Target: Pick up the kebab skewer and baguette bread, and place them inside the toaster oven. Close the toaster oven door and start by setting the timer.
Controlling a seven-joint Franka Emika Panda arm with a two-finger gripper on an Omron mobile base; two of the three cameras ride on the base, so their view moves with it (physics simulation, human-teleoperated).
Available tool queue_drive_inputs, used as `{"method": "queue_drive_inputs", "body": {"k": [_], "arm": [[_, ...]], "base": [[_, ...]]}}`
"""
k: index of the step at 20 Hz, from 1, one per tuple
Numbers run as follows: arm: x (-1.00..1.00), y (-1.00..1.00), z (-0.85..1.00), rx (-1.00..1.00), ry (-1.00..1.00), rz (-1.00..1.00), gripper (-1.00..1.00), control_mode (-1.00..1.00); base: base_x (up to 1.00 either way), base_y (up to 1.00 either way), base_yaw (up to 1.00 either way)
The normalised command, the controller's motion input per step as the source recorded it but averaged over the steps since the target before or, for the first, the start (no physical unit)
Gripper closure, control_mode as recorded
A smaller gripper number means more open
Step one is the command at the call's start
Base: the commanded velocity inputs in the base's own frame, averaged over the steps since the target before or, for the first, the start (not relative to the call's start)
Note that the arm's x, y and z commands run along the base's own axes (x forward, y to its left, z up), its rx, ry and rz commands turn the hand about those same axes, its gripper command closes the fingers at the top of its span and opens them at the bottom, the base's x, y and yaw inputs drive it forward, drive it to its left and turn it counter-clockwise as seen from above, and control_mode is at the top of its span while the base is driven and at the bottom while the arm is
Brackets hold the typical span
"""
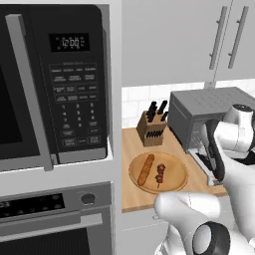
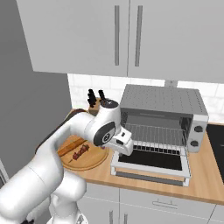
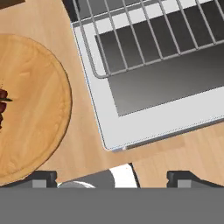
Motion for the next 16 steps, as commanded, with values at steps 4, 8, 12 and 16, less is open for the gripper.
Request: {"method": "queue_drive_inputs", "body": {"k": [4, 8, 12, 16], "arm": [[0.02, 0.83, 0.04, 0.0, 0.0, -0.18, -1.0, -1.0], [0.02, 0.67, 0.05, 0.0, 0.0, -0.15, -1.0, -1.0], [0.18, 0.62, 0.02, 0.0, 0.0, -0.12, -1.0, -1.0], [0.27, 0.57, 0.0, -0.02, 0.03, -0.11, -1.0, -1.0]], "base": [[0.0, 0.0, 0.0], [0.0, 0.0, 0.0], [0.0, 0.0, 0.0], [0.0, 0.0, 0.0]]}}
